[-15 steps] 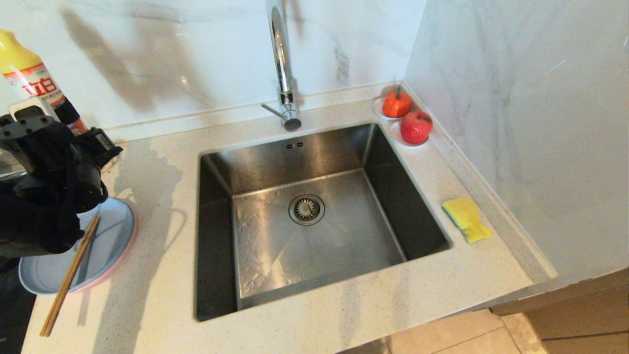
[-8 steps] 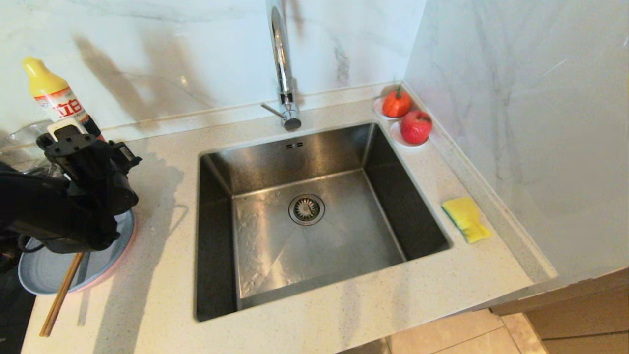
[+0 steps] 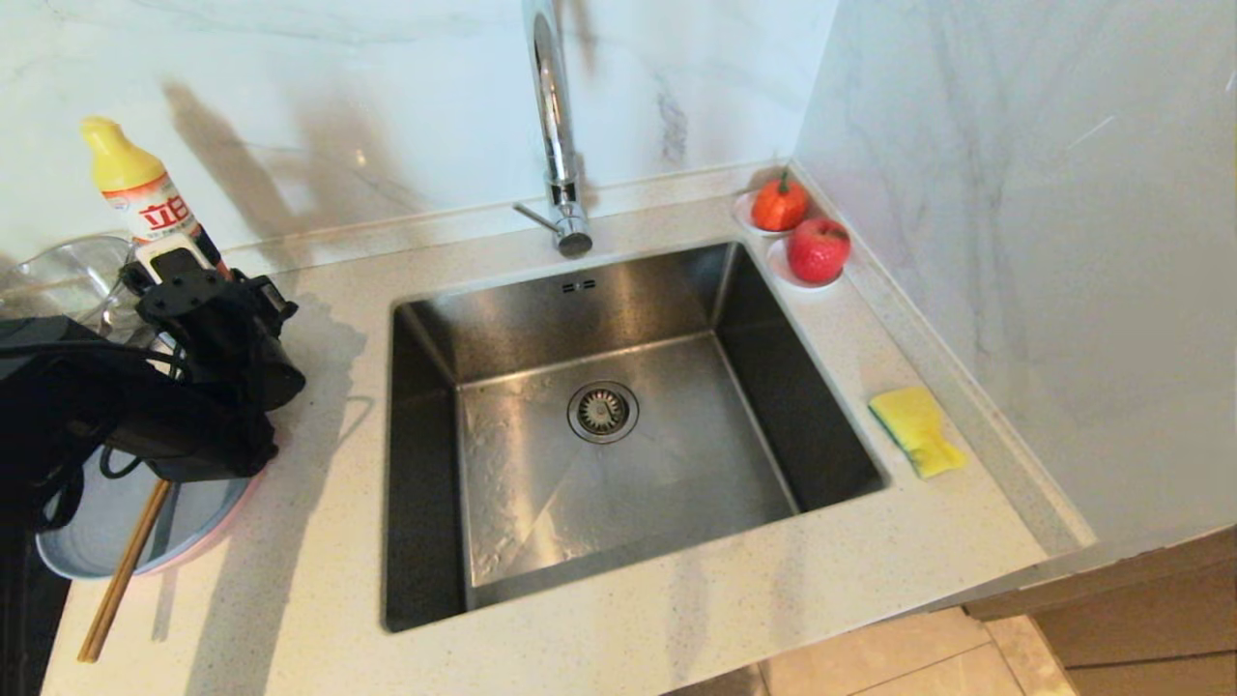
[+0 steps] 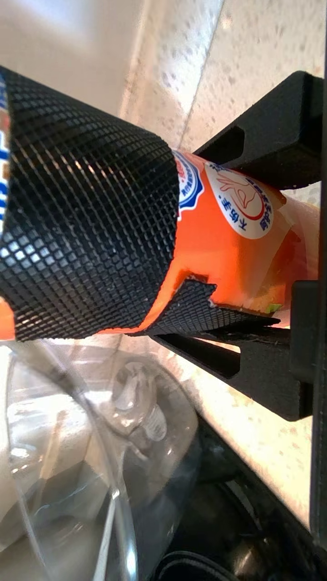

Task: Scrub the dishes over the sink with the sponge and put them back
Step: Place the dish soap on the table

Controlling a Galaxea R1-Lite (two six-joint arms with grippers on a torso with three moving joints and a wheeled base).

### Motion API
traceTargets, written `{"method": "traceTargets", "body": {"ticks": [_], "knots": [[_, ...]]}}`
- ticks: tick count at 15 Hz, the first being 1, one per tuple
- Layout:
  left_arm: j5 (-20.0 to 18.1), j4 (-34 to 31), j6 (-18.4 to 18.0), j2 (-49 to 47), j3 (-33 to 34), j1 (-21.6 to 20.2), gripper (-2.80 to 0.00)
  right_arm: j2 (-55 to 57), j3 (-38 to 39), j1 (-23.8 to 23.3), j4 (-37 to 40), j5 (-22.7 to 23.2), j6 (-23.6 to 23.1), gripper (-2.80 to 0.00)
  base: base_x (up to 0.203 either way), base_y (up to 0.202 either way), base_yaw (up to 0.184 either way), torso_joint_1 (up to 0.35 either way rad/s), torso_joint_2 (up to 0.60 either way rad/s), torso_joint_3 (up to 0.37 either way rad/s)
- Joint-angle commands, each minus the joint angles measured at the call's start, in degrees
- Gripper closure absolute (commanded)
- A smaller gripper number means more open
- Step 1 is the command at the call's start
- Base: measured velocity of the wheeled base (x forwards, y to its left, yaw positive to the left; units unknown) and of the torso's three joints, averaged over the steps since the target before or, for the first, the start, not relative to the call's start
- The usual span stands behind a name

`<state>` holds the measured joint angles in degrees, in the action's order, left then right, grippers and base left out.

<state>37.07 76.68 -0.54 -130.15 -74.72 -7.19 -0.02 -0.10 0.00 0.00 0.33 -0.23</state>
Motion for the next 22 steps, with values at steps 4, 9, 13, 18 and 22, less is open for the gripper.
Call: {"method": "traceTargets", "body": {"ticks": [4, 9, 13, 18, 22], "knots": [[0.37, 0.4, -0.79, -3.34, -2.27, -0.61, 0.0, 0.02, 0.01, 0.0, 0.0, 0.02, -0.12, 0.0, 0.0, 0.0, 0.0, 0.0, 0.0, 0.0], [0.37, 0.4, -0.95, -3.36, -2.71, -1.07, 0.0, 0.02, 0.01, 0.0, 0.0, 0.02, -0.03, 0.0, 0.0, 0.0, 0.0, 0.0, 0.0, 0.0], [0.37, 0.49, -1.0, -3.48, -2.62, -1.07, 0.0, 0.02, 0.01, 0.0, 0.0, 0.02, -0.03, 0.0, 0.0, 0.0, 0.0, 0.0, 0.0, 0.0], [0.46, 1.33, -0.98, -1.71, -2.03, -0.98, -2.8, 0.02, 0.1, 0.0, 0.0, 0.02, -0.04, 0.0, 0.0, 0.0, 0.0, 0.0, 0.0, 0.0], [0.54, 1.29, -1.18, 0.28, -0.51, -0.98, -2.8, 0.02, 0.01, 0.0, 0.0, 0.02, -0.04, 0.0, 0.0, 0.0, 0.0, 0.0, 0.0, 0.0]]}}
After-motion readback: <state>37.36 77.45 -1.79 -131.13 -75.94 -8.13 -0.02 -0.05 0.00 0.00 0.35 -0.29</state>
